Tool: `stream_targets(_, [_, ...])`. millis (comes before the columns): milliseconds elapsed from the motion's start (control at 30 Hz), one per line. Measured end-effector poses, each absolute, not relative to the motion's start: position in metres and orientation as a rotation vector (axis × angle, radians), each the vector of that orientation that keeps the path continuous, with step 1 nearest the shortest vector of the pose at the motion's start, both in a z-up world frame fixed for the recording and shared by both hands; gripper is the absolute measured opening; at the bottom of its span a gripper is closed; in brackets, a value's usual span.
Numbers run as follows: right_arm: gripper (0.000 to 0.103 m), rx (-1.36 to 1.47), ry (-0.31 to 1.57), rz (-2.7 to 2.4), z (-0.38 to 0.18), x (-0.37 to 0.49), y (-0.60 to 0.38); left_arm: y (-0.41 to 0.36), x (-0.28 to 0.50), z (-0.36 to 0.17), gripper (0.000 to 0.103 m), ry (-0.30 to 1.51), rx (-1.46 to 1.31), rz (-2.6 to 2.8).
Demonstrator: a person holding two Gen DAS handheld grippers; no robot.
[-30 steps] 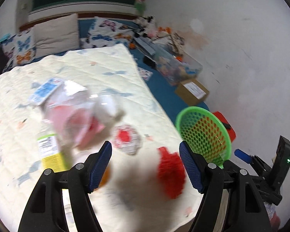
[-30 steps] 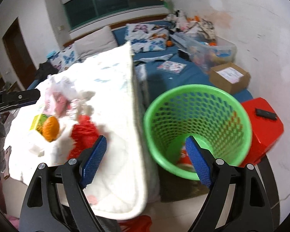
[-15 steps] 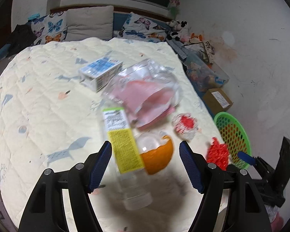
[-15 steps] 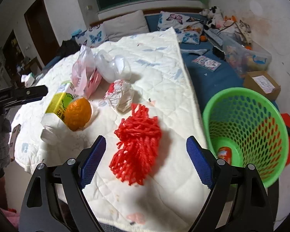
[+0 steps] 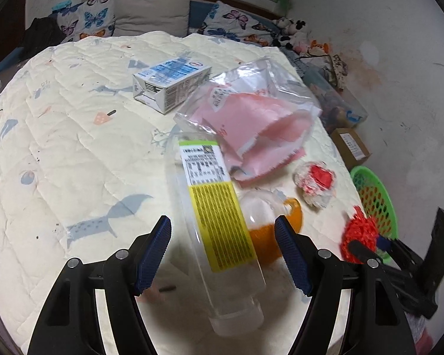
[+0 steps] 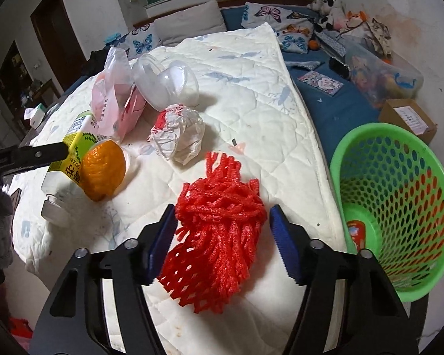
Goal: Collect trash
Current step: 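Grasp the red mesh net with the right tool while the left tool grasps the yellow-label bottle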
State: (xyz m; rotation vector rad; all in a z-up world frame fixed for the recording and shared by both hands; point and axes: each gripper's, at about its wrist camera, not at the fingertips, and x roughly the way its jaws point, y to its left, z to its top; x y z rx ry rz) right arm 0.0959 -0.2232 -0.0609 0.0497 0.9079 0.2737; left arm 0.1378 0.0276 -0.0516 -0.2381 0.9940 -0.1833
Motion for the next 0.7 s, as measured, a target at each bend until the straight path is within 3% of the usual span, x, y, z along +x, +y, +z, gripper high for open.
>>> stream_targets(400, [0.051, 0.083, 0.88, 0.3, -0.05, 0.084, -0.228, 0.026, 0.166, -0.067, 0.067, 1.033, -0.226, -0.135])
stream_targets(700, [0.05, 0.1, 0.856, 0.31, -0.039, 0.074, -0.231, 0.031, 0.165, -0.069, 0.054, 1.023, -0.237, -0.135])
